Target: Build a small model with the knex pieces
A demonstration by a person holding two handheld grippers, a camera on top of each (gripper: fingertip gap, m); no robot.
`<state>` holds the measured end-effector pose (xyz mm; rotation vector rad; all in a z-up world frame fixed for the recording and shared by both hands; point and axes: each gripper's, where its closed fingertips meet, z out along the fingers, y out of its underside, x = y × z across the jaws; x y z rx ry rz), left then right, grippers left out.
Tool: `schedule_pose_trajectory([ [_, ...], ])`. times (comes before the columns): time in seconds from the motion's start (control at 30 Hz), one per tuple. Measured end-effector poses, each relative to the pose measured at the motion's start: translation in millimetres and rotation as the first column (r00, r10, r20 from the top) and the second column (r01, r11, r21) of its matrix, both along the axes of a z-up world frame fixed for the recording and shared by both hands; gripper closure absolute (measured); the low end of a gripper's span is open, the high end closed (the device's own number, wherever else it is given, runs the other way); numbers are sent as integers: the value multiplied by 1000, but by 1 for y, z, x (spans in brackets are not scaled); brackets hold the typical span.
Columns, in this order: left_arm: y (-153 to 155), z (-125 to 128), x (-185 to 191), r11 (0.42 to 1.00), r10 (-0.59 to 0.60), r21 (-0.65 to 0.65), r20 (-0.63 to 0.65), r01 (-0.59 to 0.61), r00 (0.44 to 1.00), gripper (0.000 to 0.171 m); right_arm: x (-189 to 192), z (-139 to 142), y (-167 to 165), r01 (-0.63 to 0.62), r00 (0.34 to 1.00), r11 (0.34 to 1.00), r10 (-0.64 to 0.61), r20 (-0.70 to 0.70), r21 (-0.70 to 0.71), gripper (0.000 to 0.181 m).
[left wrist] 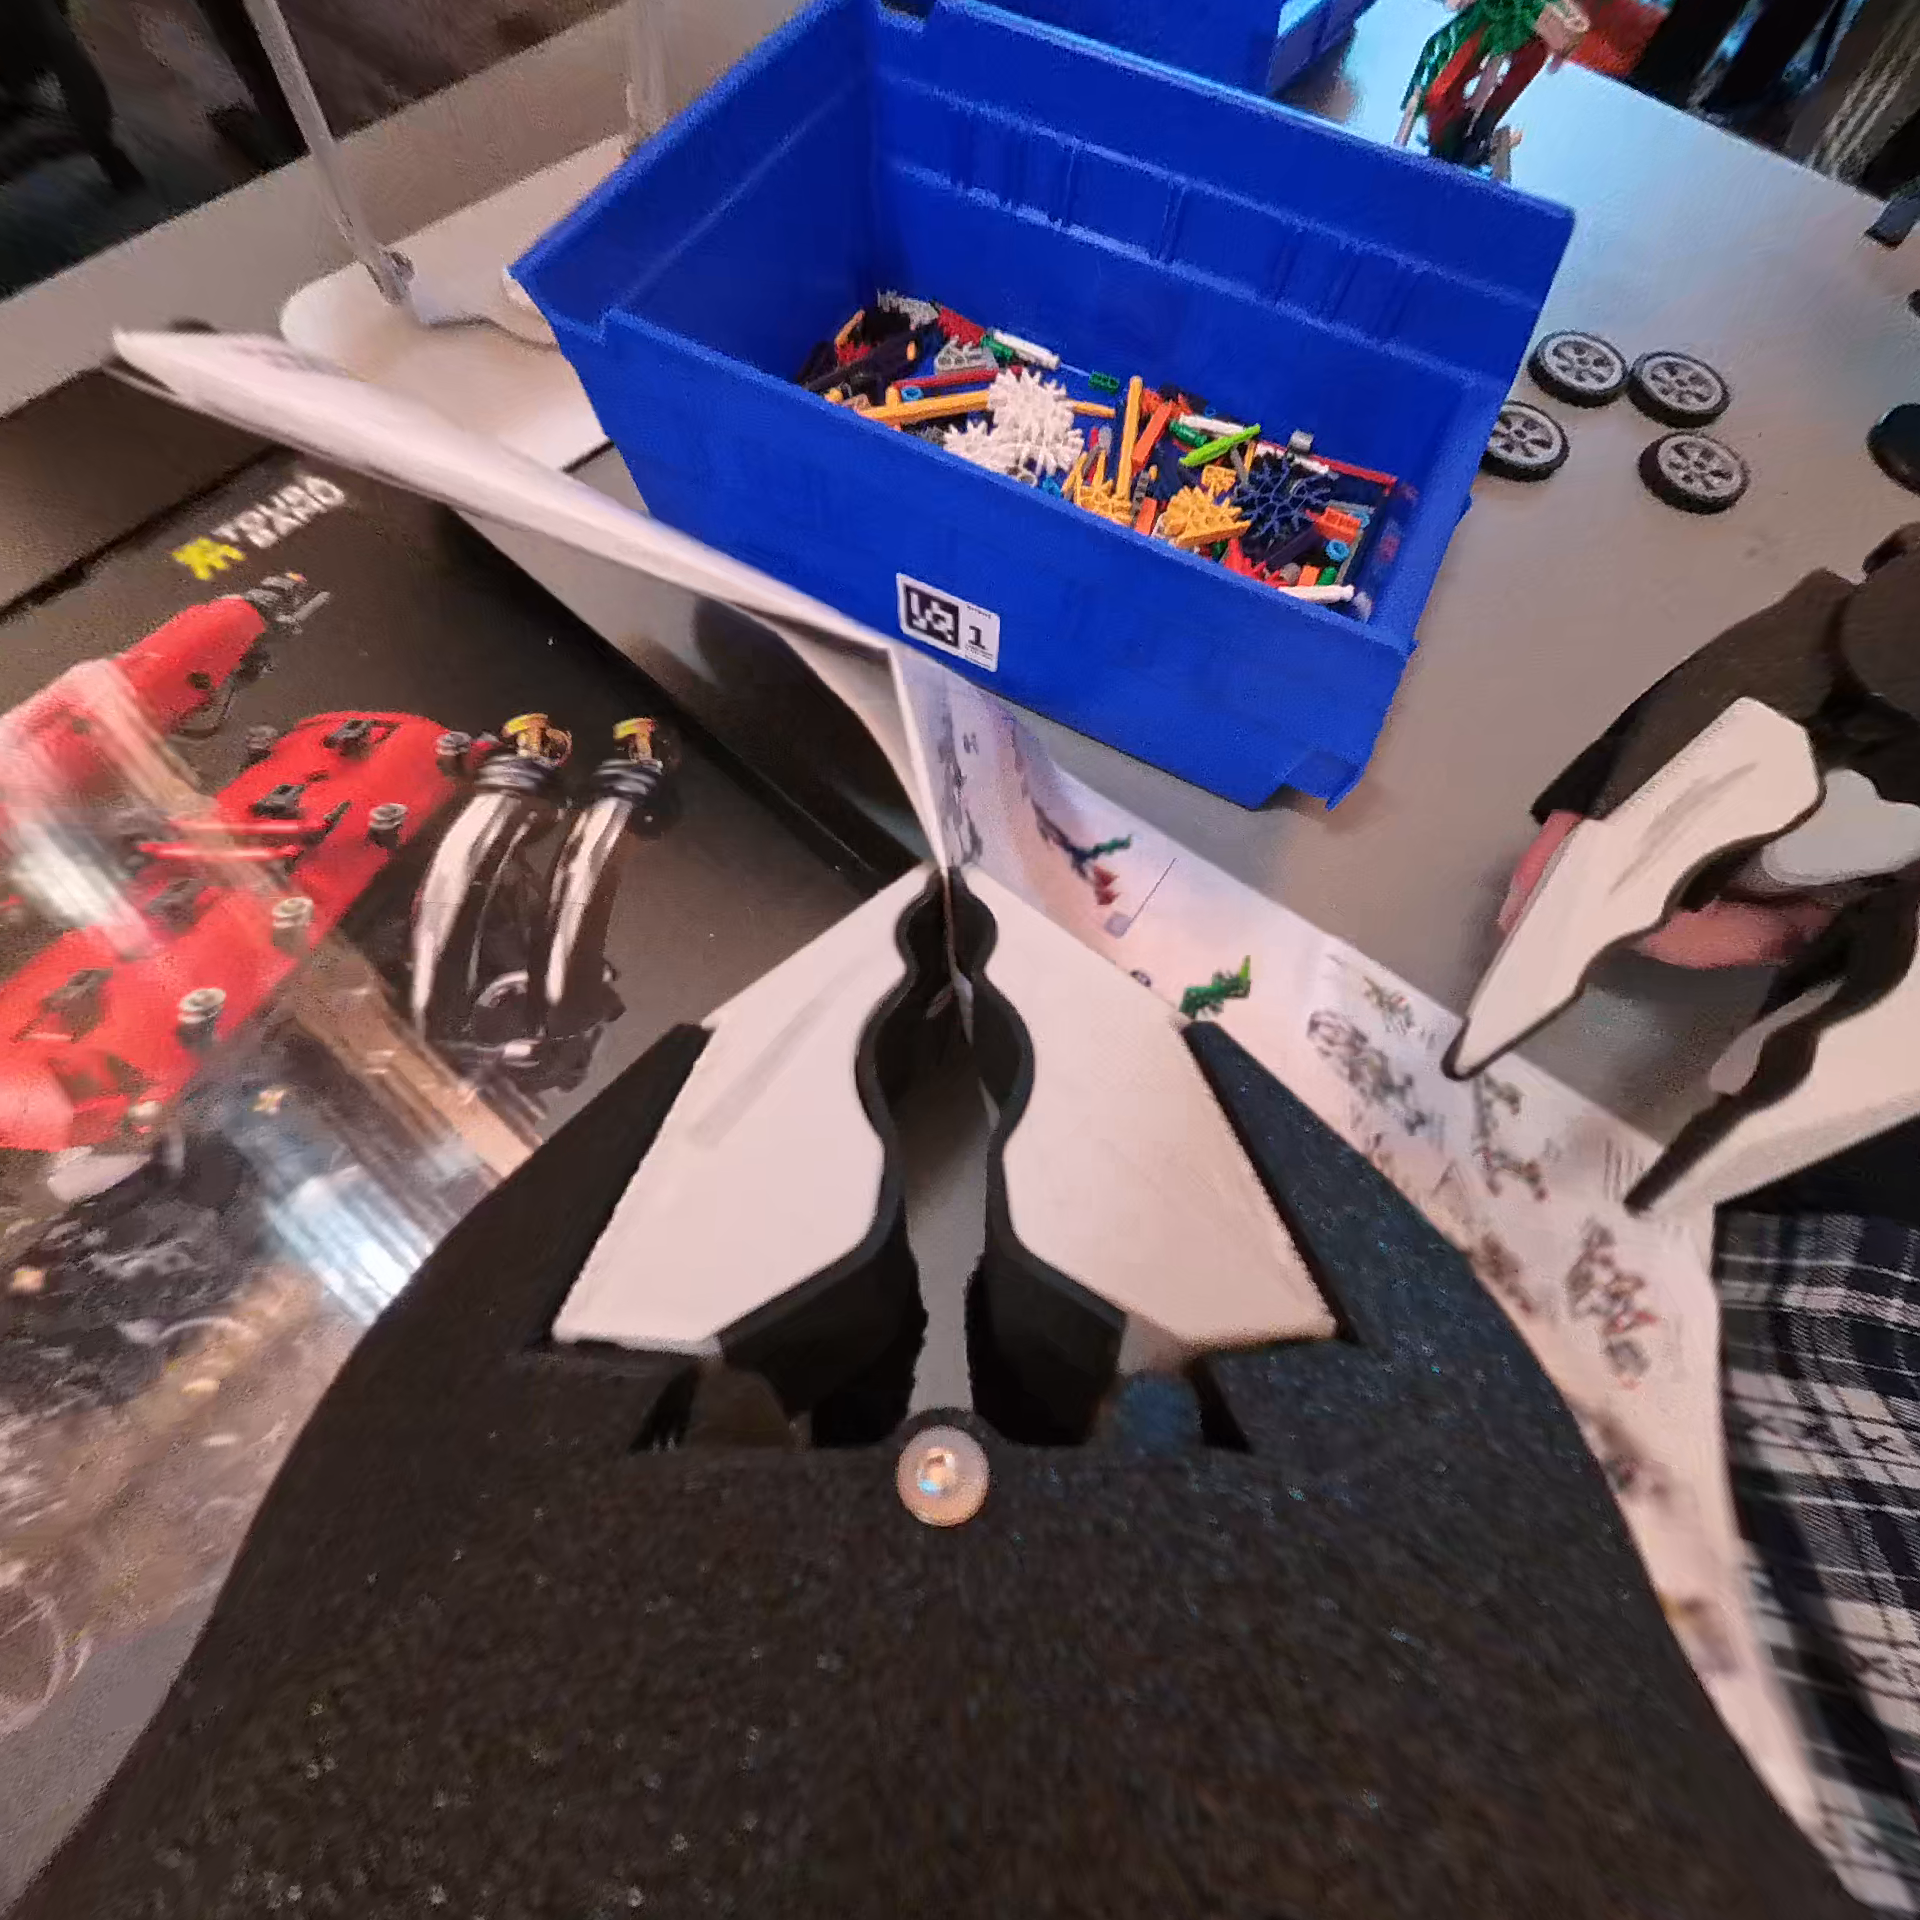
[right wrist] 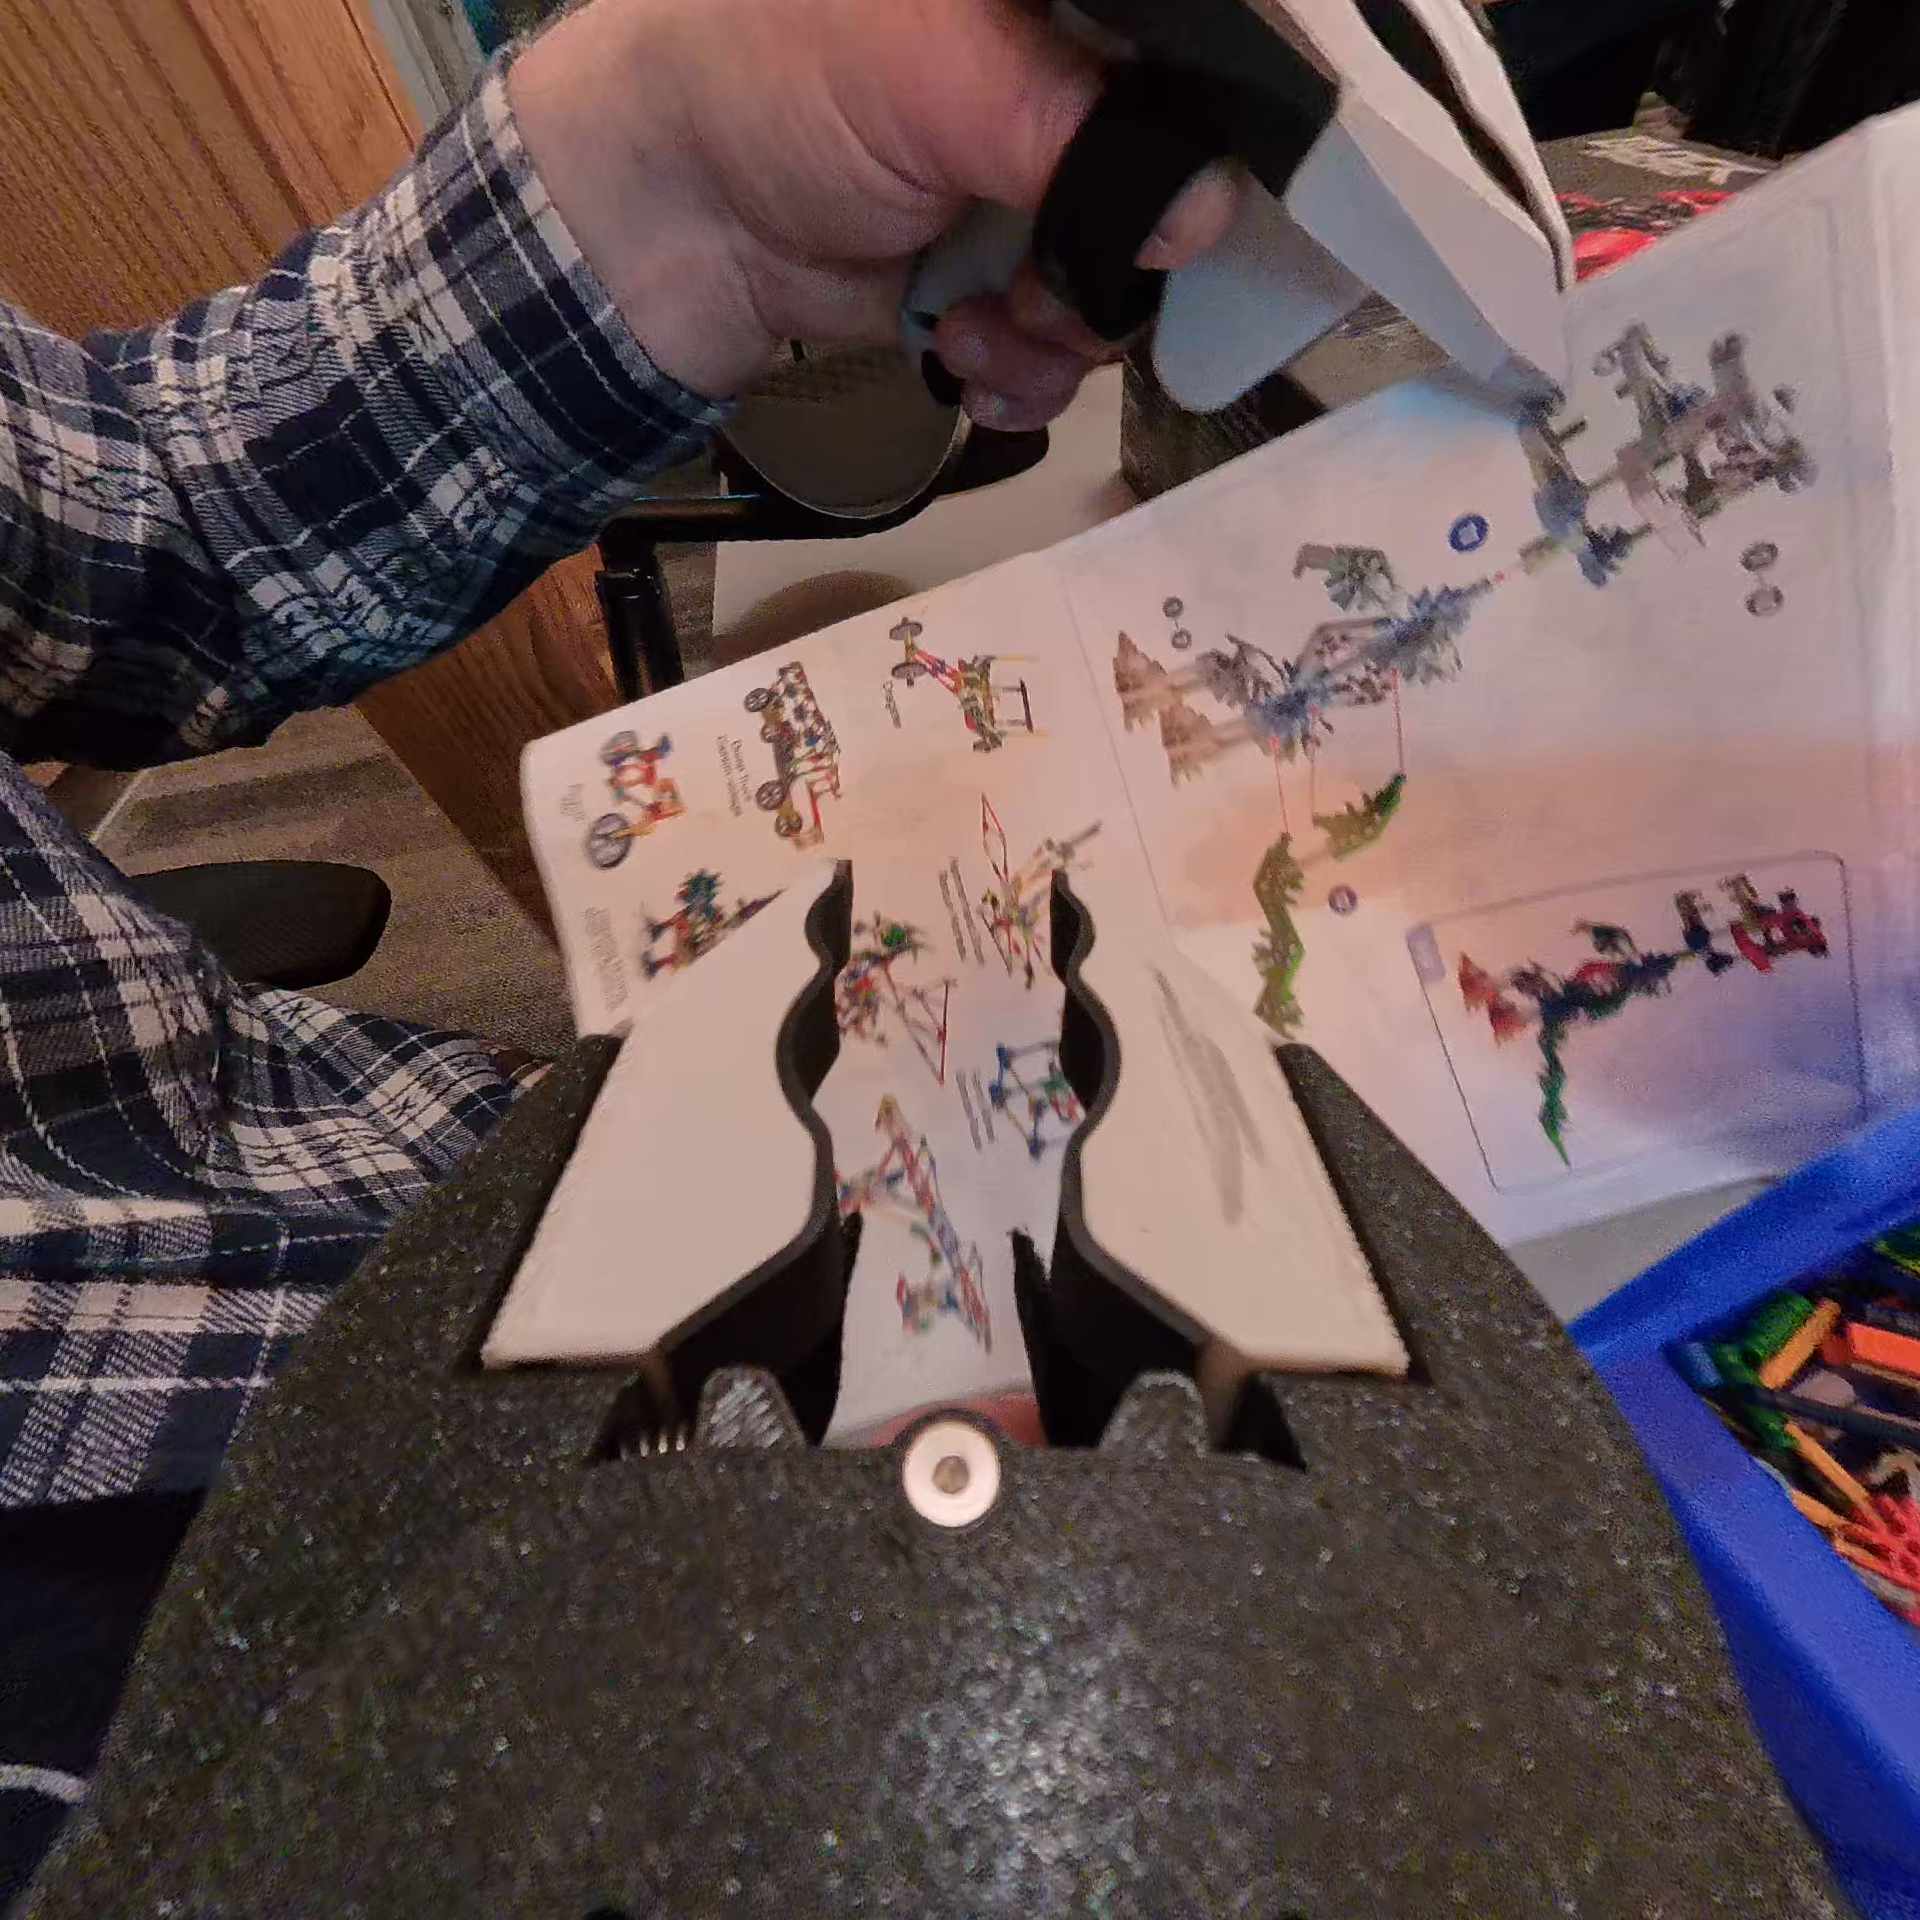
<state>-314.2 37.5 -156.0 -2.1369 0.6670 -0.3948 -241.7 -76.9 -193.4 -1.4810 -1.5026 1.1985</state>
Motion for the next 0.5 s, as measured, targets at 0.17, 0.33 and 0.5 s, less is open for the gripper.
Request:
schedule_pose_trajectory([
  [0.17, -6, 20, -6, 997, -11, 79, 17, 10, 1000, 171, 7, 3, 9, 27, 999, 999, -27, -19, -23, 143],
  [0.33, -13, 48, -18, 988, -8, 155, 98, -7, 995, 171, 10, 10, 19, 73, 996, 997, -74, -43, -19, 143],
  [0.5, -20, 72, -24, 975, -27, 223, 141, -6, 990, 171, 13, 14, 32, 130, 991, 991, -128, -47, 21, 138],
])
